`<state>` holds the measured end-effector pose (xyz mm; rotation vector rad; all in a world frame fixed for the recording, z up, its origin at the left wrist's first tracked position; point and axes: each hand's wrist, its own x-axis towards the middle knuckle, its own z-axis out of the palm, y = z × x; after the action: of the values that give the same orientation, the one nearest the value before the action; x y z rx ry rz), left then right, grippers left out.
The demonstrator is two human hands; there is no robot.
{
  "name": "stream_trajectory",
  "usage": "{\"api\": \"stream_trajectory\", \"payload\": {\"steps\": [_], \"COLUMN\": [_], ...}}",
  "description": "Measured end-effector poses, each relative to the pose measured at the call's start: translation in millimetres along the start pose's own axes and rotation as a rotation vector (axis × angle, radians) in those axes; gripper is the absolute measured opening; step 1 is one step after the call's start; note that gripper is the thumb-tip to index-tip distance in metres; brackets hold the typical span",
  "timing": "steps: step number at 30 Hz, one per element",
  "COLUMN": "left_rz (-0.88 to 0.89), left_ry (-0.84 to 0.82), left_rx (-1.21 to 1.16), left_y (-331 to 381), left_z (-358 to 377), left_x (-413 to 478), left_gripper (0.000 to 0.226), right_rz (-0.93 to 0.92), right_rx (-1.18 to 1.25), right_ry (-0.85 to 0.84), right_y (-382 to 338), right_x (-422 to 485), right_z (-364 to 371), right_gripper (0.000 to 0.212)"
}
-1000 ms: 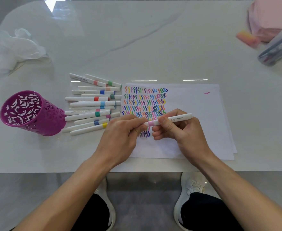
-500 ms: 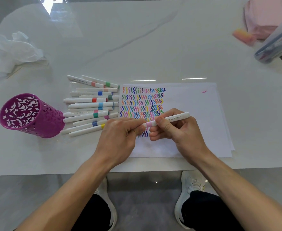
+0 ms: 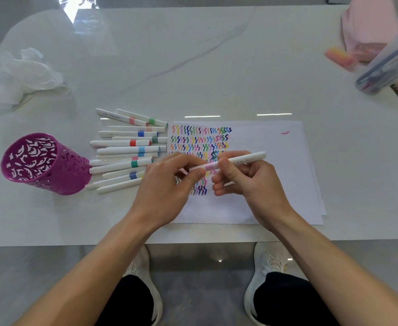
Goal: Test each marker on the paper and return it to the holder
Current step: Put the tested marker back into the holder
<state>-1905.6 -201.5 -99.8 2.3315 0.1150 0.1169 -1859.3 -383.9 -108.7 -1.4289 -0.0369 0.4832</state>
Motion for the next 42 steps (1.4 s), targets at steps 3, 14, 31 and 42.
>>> {"api": "stream_trajectory", "payload": {"steps": [3,14,31,42], "left_rz": [-0.037,-0.126,0.121,-0.112], "left_ry": [0.051,0.240,0.907,0.975], "left_rx": [-0.035,-0.325,-0.060,0.046], "left_y": [-2,-6,-19,-47], "left_z": [-11,-42,-115,-137], "left_x": [2,-8,-46,-51], "left_gripper": [0.015,0.014,0.031,0.033], "right_rz": [0.049,0.016,-0.246,-0.284], "right_rx": [0.095,-0.275,-0.980,-1.096], "right_ry": [0.121,0.284,0.311,0.287], "right_y": [-4,2,17,25], "right_x": [5,11,6,10], "right_z": [-3,-11,5,9], "right_gripper": [0.025,0.009,0.011,0.012]}}
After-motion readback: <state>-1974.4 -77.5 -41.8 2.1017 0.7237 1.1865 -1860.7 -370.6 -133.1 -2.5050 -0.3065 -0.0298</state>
